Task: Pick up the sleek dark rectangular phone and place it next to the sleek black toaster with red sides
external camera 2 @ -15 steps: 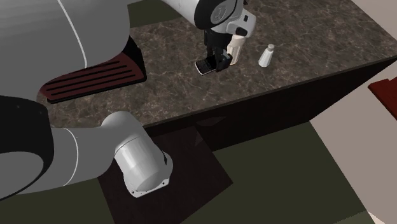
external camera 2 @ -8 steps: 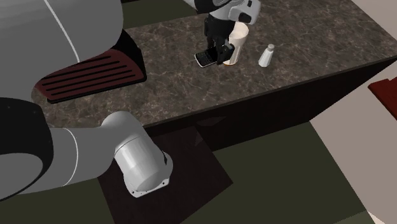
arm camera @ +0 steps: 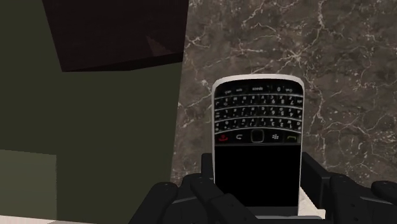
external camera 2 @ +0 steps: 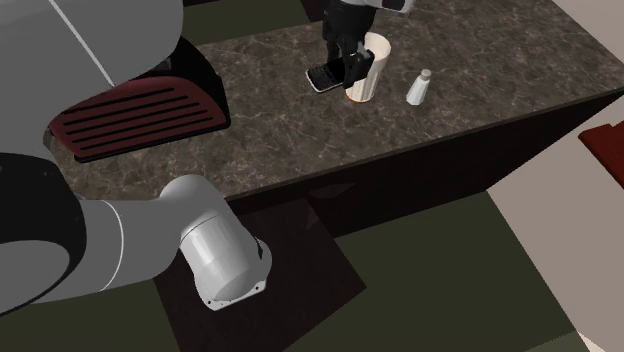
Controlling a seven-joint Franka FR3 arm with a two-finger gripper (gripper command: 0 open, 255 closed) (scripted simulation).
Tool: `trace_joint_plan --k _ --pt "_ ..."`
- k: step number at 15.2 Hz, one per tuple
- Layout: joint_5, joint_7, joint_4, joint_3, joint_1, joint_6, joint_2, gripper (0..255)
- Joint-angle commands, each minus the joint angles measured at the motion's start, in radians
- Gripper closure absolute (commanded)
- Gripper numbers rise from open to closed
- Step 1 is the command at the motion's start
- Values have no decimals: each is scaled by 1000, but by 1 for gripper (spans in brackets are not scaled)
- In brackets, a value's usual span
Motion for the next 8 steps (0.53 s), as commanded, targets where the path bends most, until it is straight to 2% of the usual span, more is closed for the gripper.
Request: trace_joint_plan --k 1,7,8 --pt "-1 5 32 0 0 -27 5 255" --pt "-5 10 116 -3 -2 -96 20 255" --pt "5 34 113 15 6 -96 14 255"
